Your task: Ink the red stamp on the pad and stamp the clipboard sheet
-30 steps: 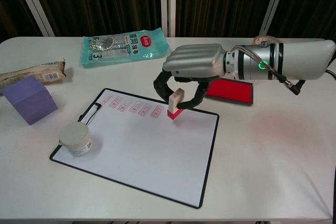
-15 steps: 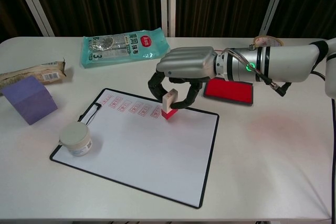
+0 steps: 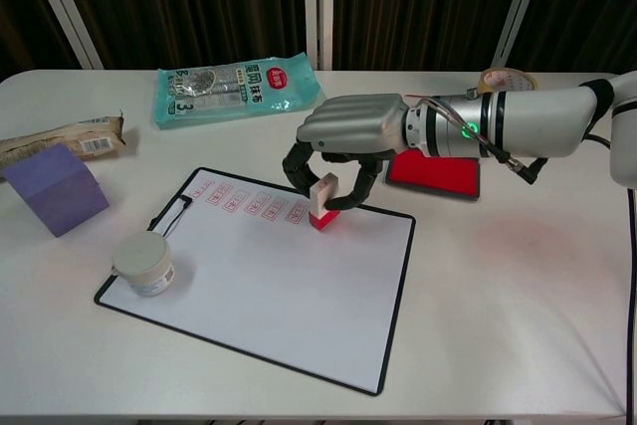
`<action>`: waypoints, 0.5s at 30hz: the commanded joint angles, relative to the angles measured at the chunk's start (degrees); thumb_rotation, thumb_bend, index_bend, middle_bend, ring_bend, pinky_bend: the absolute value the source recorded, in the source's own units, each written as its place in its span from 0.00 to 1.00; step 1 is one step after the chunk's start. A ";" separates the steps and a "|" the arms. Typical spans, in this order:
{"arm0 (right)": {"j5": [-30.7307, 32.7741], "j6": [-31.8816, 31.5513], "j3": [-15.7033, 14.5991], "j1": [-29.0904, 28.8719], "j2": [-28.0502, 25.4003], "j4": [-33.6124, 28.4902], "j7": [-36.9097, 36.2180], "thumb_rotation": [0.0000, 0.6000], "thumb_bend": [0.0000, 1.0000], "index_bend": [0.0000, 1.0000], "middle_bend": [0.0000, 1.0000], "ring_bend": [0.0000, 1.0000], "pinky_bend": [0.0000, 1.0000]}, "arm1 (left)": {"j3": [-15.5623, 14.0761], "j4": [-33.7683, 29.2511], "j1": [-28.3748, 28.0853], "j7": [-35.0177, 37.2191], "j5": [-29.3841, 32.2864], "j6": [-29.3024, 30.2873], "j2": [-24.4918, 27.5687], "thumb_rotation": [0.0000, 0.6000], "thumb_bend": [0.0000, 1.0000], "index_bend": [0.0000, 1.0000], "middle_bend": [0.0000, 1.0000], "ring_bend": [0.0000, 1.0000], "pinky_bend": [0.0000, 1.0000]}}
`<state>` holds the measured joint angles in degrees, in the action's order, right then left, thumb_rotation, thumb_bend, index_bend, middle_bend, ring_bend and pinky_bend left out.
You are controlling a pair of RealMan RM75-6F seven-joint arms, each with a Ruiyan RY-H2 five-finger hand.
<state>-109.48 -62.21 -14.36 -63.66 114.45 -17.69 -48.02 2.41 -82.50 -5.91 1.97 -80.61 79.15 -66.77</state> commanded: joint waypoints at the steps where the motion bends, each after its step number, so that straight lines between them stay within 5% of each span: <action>1: 0.20 0.03 -0.07 0.01 0.24 0.38 -0.04 1.00 0.45 1.00 0.81 0.92 1.00 | 0.01 0.05 0.05 0.00 0.10 -0.01 0.03 1.00 0.00 0.11 0.14 0.12 0.24; 15: 0.75 1.09 -0.84 -0.69 1.12 1.40 -0.93 1.00 0.46 1.00 0.81 0.92 1.00 | 0.16 0.54 0.02 0.33 0.40 -0.28 0.02 1.00 0.00 0.11 0.13 0.12 0.24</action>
<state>-108.76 -61.14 -15.17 -64.31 115.53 -16.33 -48.93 2.57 -81.96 -5.89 2.31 -80.20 78.87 -66.76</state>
